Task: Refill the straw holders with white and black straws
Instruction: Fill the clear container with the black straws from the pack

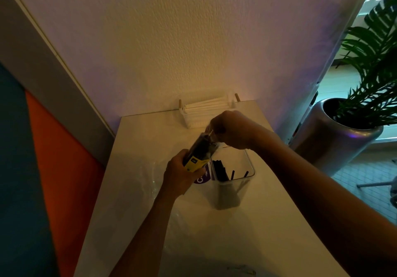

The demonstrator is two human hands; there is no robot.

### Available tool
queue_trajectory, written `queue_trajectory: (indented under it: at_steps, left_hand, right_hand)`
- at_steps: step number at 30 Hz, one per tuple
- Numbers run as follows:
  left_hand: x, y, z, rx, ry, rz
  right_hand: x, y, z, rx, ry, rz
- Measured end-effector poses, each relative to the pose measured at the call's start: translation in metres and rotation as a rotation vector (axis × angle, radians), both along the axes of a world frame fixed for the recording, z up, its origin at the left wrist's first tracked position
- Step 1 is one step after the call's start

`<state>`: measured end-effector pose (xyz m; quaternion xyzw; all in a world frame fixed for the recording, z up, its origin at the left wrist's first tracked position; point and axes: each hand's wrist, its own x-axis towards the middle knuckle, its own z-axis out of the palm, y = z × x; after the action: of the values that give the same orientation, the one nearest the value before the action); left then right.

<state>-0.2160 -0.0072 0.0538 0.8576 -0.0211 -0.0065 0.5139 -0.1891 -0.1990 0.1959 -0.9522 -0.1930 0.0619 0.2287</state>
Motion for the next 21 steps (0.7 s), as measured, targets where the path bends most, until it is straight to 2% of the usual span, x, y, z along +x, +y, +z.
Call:
queue_trajectory:
  at_steps: [8,13,21]
  left_hand:
    - [0.005,0.002,0.005,0.036,-0.024,-0.068]
    - [0.006,0.005,0.006,0.052,-0.025,-0.115]
    - [0.013,0.009,0.013,0.072,-0.006,-0.144]
  right_hand:
    - [-0.001,-0.001,-0.006,-0.057,-0.007,-0.020]
    - [0.001,0.000,-0.009,0.007,0.061,-0.033]
    - [0.001,0.003,-0.014,0.103,0.038,-0.126]
